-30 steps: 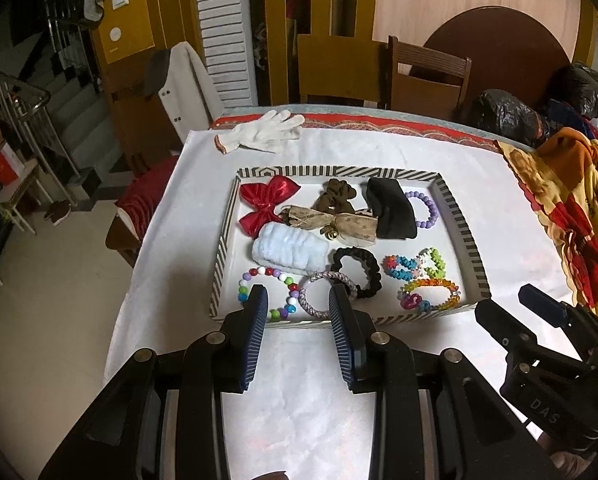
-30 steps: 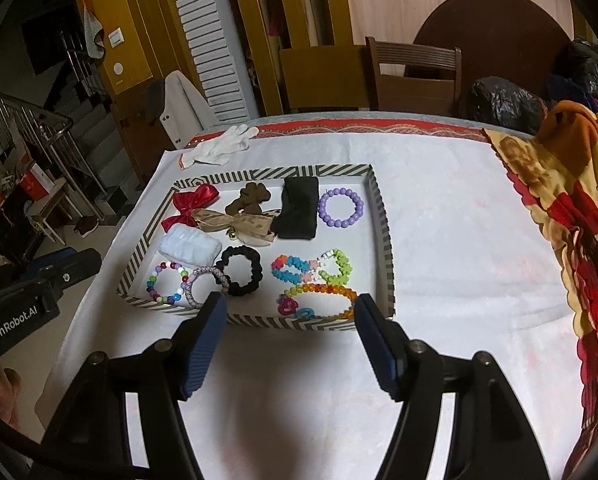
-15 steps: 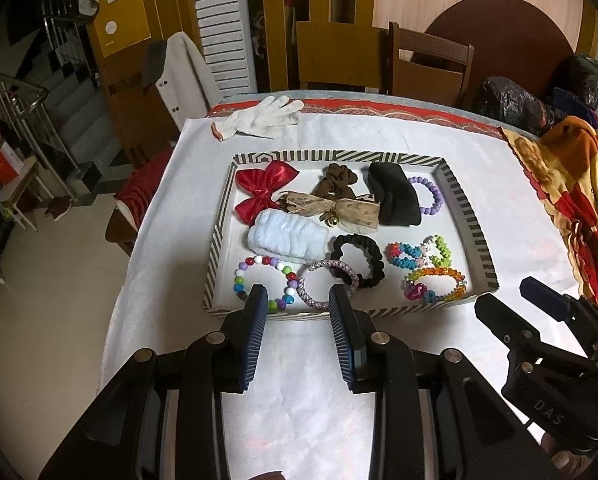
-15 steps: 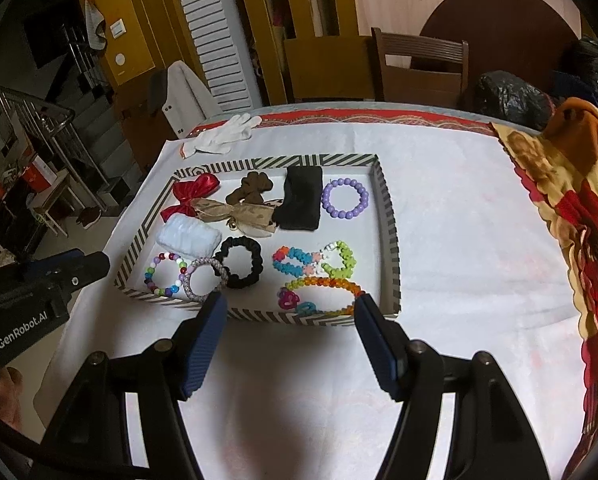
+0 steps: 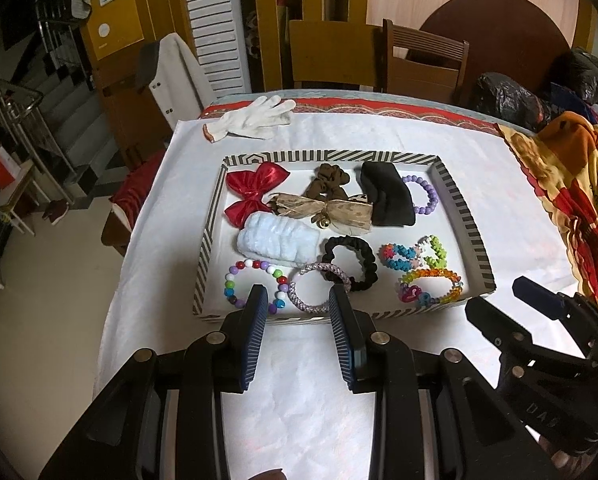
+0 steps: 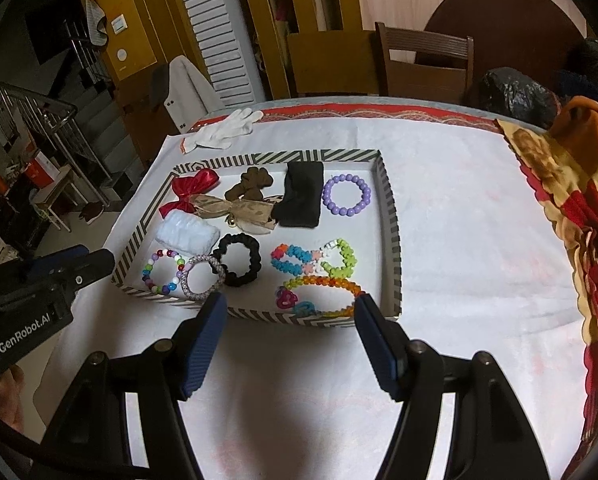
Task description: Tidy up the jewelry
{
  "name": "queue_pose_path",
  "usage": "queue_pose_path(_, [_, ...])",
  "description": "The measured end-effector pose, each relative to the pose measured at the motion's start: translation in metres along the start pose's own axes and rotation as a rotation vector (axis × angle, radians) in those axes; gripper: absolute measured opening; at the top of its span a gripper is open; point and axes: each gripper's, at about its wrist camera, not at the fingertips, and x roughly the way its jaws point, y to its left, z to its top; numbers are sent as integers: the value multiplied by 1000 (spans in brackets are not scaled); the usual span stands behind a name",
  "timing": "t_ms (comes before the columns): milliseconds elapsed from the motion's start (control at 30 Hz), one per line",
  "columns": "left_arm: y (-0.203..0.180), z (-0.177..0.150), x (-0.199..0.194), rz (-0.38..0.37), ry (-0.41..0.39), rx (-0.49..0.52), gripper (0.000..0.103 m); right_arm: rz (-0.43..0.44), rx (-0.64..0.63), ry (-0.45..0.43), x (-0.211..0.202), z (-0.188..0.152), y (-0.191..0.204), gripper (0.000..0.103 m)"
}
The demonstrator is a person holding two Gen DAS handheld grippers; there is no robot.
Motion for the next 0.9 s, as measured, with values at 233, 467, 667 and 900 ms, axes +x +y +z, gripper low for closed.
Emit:
queue_pose_path(233, [0,1,5,10,9,-1,28,7,-12,11,5,1,1,69])
queue_pose_path(467, [1,3,8,11,17,-8,28,8,-12,18,7,2,0,69])
queue_pose_path(667, [1,3,11,11,21,-11,28,11,-19,29,11,3,1,69])
queue_pose_path(900, [2,3,16,4,23,-19,28,10,-20,32,13,3,2,69])
